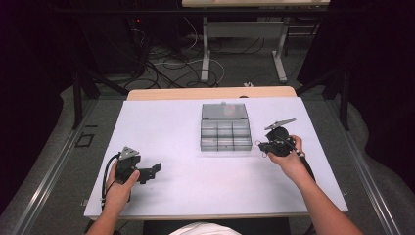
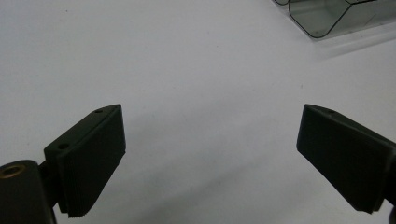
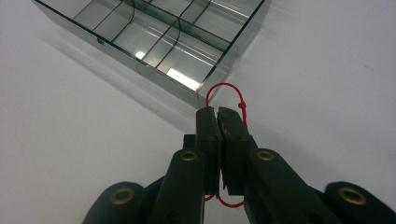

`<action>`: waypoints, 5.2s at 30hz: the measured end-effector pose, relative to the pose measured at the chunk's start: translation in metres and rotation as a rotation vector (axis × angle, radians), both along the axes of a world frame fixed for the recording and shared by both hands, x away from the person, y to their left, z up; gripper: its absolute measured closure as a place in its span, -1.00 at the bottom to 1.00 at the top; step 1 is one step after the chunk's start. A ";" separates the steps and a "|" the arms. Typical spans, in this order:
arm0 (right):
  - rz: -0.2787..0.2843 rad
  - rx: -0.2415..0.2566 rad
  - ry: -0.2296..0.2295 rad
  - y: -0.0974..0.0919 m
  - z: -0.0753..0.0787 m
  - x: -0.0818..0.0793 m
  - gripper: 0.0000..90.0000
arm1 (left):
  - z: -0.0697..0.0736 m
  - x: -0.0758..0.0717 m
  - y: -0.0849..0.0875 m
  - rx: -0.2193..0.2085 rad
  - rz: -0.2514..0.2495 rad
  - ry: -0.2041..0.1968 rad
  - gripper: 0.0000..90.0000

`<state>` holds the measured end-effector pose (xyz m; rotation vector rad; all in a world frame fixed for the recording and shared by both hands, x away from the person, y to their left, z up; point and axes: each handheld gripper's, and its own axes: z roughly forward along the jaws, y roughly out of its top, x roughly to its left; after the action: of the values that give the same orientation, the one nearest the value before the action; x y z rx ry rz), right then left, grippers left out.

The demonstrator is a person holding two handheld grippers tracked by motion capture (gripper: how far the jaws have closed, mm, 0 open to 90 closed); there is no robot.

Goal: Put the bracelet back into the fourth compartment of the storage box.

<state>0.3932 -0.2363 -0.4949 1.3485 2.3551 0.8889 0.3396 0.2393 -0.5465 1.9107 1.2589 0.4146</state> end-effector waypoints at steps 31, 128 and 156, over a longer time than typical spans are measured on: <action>0.075 0.011 -0.071 0.033 0.025 0.014 0.95 | 0.001 0.000 0.002 0.011 -0.007 0.003 -0.81; 0.242 0.011 0.023 0.160 -0.008 0.066 0.95 | 0.001 0.000 0.004 -0.004 -0.001 -0.002 -0.82; 0.226 -0.009 0.069 0.167 -0.025 0.074 0.95 | 0.001 0.000 0.004 -0.007 0.001 -0.003 -0.82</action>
<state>0.4676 -0.0694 -0.5195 1.1424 2.5994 0.9044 0.3391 0.2434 -0.5454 1.9032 1.2578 0.4124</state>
